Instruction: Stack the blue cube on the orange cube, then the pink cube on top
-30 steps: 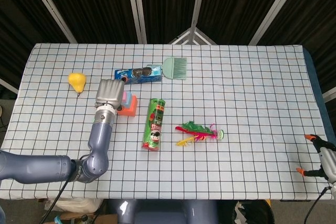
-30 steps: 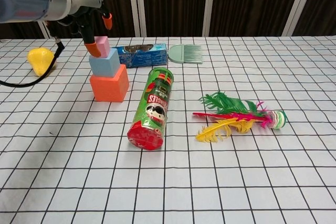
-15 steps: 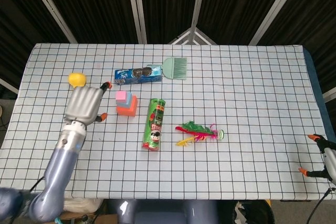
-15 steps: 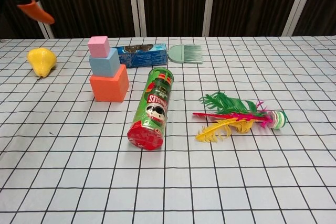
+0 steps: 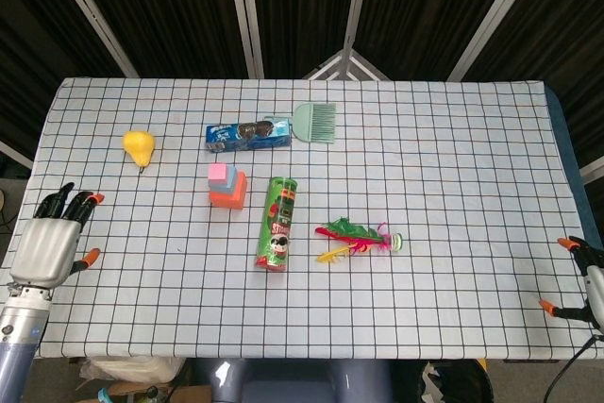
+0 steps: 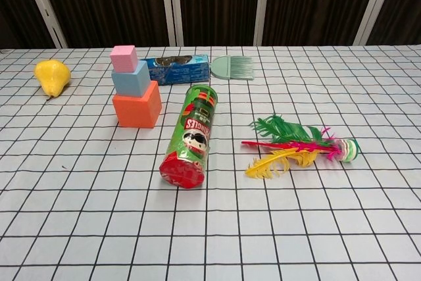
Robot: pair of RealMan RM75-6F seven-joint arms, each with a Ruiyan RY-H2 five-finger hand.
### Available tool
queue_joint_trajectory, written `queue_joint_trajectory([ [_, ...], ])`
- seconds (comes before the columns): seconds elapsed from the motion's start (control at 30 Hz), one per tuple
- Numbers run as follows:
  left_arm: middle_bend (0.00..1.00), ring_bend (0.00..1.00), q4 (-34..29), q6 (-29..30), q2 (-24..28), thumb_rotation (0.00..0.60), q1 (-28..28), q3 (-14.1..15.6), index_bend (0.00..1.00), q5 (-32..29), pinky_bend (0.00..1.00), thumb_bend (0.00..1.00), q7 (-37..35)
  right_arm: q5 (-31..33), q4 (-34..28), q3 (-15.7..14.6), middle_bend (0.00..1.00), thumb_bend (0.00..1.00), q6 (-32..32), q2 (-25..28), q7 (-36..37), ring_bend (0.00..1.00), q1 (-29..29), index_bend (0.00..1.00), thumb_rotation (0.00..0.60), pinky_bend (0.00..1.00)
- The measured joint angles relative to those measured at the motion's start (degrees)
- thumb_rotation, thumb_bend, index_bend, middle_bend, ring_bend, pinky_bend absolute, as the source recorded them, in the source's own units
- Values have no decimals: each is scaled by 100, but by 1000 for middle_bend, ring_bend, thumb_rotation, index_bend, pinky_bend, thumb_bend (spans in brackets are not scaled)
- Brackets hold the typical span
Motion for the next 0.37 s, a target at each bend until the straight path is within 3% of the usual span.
queue_joint_trajectory([
  [0.13,144,49,933,208,-756,600,406,-12,189,445,131,231,-120,80,13,26,91,106,63,-36,-148,96,-16,142,600,61],
  [0.37,146,49,1204,339,-1059,600,723,-148,189,686,131,231,-43,105,105,70,91,106,201,-145,-261,95,-38,143,600,61],
])
